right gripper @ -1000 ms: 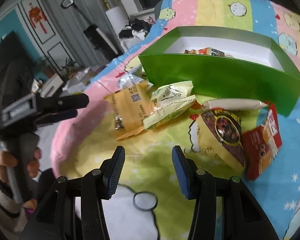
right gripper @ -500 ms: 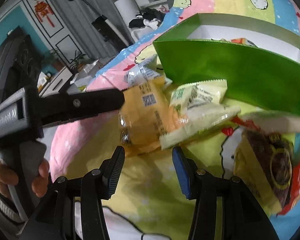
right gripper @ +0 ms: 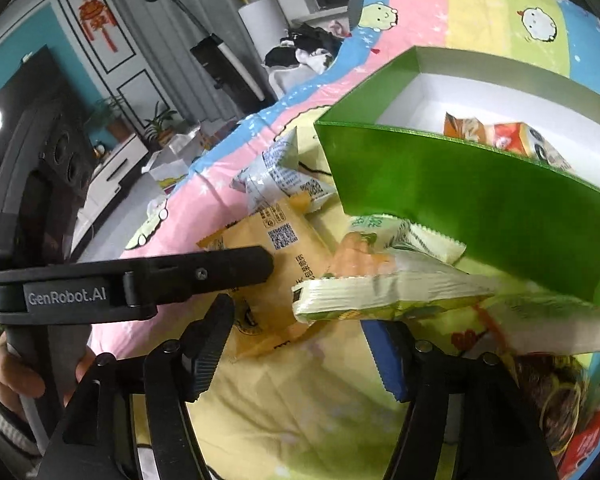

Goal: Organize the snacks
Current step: 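Reach the left gripper to the yellow bread packet and grasp it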

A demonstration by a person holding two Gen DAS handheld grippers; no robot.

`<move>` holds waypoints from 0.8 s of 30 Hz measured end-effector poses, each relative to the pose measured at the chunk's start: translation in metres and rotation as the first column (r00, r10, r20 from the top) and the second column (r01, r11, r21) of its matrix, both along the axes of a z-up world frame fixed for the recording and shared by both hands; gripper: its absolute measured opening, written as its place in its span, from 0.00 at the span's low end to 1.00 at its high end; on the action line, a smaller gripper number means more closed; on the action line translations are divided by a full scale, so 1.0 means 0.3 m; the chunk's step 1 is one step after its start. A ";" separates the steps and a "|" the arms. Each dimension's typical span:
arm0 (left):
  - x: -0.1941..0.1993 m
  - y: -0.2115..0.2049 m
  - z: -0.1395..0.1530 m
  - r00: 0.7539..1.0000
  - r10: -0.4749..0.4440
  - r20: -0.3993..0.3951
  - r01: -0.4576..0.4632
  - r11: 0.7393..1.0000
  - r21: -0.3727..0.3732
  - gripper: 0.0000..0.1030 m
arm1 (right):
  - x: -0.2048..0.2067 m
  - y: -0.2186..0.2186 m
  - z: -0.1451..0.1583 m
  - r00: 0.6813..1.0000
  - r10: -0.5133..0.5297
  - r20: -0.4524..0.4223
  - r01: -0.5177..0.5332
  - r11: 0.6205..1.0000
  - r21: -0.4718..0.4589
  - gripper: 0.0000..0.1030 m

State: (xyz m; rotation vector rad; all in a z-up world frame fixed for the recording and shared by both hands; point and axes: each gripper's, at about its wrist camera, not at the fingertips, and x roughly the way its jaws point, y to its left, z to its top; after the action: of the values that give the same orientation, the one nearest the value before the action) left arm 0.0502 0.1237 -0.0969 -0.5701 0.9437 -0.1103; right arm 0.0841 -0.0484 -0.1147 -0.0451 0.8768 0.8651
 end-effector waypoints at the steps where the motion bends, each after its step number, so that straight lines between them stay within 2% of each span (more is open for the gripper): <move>1: 0.001 0.007 -0.002 1.000 -0.001 0.002 0.001 1.000 -0.008 0.52 | 0.006 0.002 -0.003 1.000 0.002 -0.011 -0.002 1.000 0.011 0.71; 4: 0.015 0.015 -0.011 1.000 -0.010 -0.002 0.010 0.999 -0.038 0.49 | 0.012 0.033 -0.023 0.999 0.010 -0.043 -0.009 1.000 0.009 0.71; 6: 0.019 0.021 -0.016 1.000 -0.008 -0.003 0.008 0.999 -0.051 0.45 | 0.002 0.049 -0.026 1.000 0.001 -0.023 -0.001 1.000 0.011 0.71; 9: 0.019 0.024 -0.013 1.000 0.001 0.004 -0.001 0.998 -0.057 0.39 | 0.003 0.044 -0.028 0.999 -0.007 -0.038 0.008 1.000 0.029 0.52; 14: 0.018 0.007 -0.009 1.000 -0.016 0.013 0.016 0.999 -0.038 0.37 | 0.008 0.039 -0.033 0.998 -0.022 -0.064 0.024 0.999 0.037 0.35; 16: 0.013 0.004 -0.004 0.999 -0.022 0.023 0.023 0.999 -0.038 0.37 | -0.006 0.051 -0.030 0.999 0.000 -0.054 0.002 0.999 0.033 0.22; 21: -0.002 0.024 -0.001 0.999 -0.018 0.036 0.020 0.997 -0.068 0.35 | -0.036 0.061 -0.023 0.999 0.020 -0.027 -0.019 0.999 0.032 0.13; 24: -0.021 0.025 0.012 0.998 -0.027 0.052 0.031 0.996 -0.082 0.28 | -0.060 0.058 -0.011 1.000 0.023 -0.010 -0.022 0.999 0.043 0.08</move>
State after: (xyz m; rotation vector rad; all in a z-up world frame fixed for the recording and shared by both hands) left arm 0.0439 0.1311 -0.0933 -0.6278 0.9016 -0.1900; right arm 0.0663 -0.0309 -0.1181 -0.0129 0.8683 0.9059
